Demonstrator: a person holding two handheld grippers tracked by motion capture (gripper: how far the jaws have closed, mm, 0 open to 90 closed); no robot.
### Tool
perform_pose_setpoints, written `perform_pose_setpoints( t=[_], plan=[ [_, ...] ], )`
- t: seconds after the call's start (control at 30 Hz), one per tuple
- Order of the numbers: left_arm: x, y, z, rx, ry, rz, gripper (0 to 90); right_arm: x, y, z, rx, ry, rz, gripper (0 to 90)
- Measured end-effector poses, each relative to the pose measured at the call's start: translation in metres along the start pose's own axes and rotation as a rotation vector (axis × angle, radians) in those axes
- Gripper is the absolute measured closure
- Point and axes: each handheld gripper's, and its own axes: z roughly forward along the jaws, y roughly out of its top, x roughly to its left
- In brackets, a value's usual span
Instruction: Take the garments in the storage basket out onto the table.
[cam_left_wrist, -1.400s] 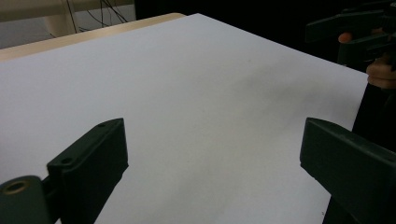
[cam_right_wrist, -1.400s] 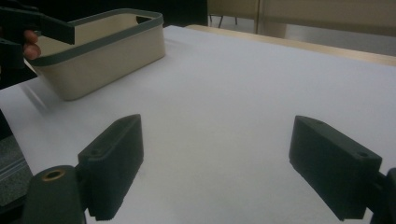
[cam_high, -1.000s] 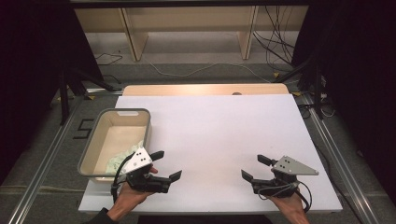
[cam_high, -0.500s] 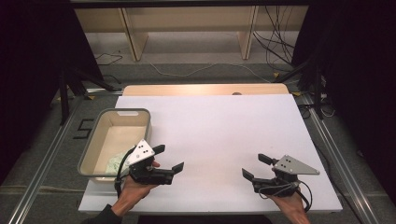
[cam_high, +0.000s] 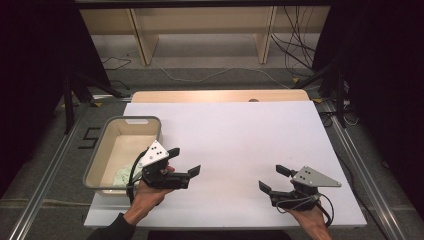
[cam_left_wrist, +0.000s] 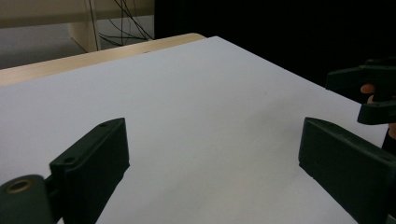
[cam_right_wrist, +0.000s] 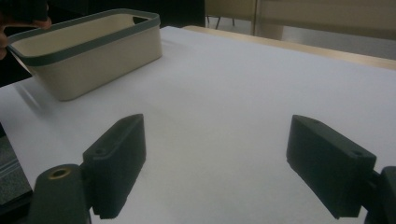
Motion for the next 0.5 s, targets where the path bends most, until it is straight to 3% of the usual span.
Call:
perform_pose_setpoints(
  t=[0.2,0.37,0.4,0.5],
  plan=[
    [-0.002,0.006,0.007,0.013,0.016,0.02,7.9,0.001,0.0,0.001,0.004,-0.001,-0.004,20.7],
    [0.005,0.015,0.009,0.017,0.047,0.017,7.9,0.001,0.0,0.001,0.003,0.0,-0.002,20.8],
    [0.008,0.02,0.011,0.006,0.072,0.019,8.2,0.0,0.0,0.001,0.002,0.001,-0.003,20.8],
    [0.01,0.024,0.014,0.022,0.073,0.021,8.5,0.001,0.0,0.001,0.008,-0.003,-0.005,20.8]
  ],
)
